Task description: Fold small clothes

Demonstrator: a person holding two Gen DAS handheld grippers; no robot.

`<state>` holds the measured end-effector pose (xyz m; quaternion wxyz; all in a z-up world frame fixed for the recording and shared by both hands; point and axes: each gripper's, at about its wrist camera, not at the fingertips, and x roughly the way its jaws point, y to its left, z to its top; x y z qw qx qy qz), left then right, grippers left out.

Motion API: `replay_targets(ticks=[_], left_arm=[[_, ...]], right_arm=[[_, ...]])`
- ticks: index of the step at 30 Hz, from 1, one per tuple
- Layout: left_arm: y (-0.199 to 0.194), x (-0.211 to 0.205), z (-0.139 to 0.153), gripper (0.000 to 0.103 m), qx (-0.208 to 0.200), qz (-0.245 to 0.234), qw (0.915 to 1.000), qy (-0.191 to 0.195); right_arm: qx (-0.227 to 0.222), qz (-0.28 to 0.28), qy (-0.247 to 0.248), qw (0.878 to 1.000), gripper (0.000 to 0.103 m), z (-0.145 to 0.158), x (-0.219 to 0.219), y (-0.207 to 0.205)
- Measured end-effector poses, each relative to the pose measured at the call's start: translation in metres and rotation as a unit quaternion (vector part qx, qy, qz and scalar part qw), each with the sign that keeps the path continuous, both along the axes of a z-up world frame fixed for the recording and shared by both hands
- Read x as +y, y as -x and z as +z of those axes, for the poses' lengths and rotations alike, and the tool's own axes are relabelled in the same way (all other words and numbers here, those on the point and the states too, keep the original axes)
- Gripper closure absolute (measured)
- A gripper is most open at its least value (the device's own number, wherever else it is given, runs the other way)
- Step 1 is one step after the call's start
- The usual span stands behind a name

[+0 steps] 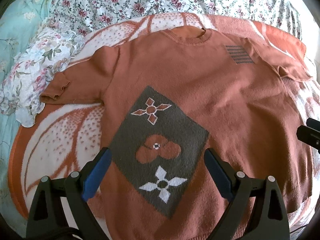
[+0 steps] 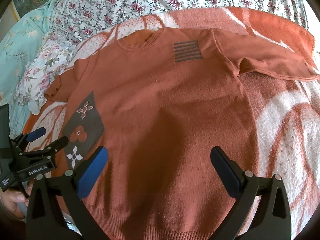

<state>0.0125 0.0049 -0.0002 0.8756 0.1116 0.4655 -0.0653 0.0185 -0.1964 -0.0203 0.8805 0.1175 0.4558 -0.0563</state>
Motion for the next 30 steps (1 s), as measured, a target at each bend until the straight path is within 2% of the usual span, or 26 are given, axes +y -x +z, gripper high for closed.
replay_targets(ticks=[14, 24, 30], left_arm=[[-0.006, -0.001, -0.001, 0.009, 0.001, 0.001, 1.0000, -0.002], [-0.013, -0.006, -0.007, 0.009, 0.014, 0.003, 0.9999, -0.009], [-0.019, -0.010, -0.011, 0.009, 0.021, 0.007, 0.9997, -0.008]], right_arm=[[0.001, 0.002, -0.001, 1.000, 0.001, -0.001, -0.006, -0.006], [-0.023, 0.001, -0.026, 0.999, 0.001, -0.001, -0.018, -0.008], [0.005, -0.005, -0.023, 1.000, 0.001, -0.008, -0.027, -0.012]])
